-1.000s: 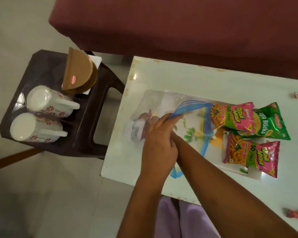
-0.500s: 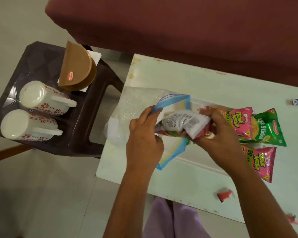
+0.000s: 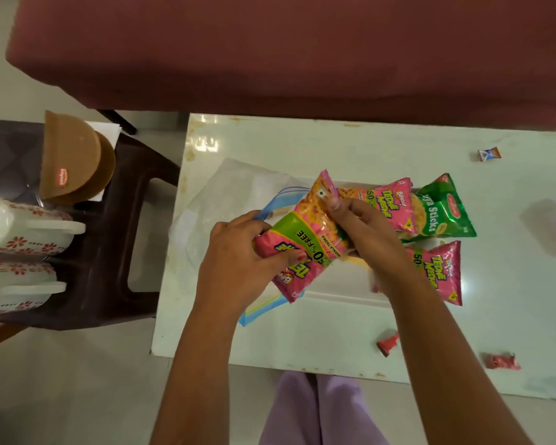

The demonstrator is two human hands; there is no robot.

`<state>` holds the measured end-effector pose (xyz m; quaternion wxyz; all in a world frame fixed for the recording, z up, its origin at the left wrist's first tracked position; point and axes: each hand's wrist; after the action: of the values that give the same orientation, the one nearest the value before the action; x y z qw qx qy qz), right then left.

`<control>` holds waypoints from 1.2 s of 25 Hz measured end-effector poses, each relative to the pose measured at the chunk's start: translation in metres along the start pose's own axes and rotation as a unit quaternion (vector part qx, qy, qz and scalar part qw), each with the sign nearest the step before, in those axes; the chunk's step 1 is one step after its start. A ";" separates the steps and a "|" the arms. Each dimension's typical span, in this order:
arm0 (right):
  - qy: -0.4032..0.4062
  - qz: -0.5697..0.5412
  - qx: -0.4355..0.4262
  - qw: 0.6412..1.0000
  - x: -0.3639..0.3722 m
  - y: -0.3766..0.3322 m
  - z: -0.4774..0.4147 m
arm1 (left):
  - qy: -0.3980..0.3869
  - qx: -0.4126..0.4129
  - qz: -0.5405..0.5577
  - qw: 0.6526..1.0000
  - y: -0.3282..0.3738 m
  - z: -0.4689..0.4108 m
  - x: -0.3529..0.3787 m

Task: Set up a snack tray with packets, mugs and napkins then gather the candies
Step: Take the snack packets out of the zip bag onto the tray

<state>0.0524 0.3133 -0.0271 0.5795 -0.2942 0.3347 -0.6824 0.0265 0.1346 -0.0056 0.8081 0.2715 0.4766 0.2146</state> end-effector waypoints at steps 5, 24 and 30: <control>-0.056 0.012 -0.019 0.998 -0.029 0.006 0.009 | -0.012 -0.005 -0.002 1.000 0.001 -0.003 0.010; -0.043 -0.008 -0.016 0.999 -0.049 0.028 0.028 | -0.127 -0.071 0.086 0.986 0.022 0.001 0.045; -0.016 -0.177 -0.031 0.984 -0.028 0.045 0.026 | 0.022 -0.170 0.248 0.953 0.017 0.001 0.050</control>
<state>0.1036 0.3330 -0.0475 0.4452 -0.3774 0.2895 -0.7587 0.0483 0.1779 -0.0269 0.7530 0.2345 0.3686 0.4920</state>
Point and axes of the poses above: each hand's wrist, its own z-axis away from the middle knuckle, its own x-axis out of the palm, y = z × x, and after that the axes turned 2 degrees about -y, right-handed
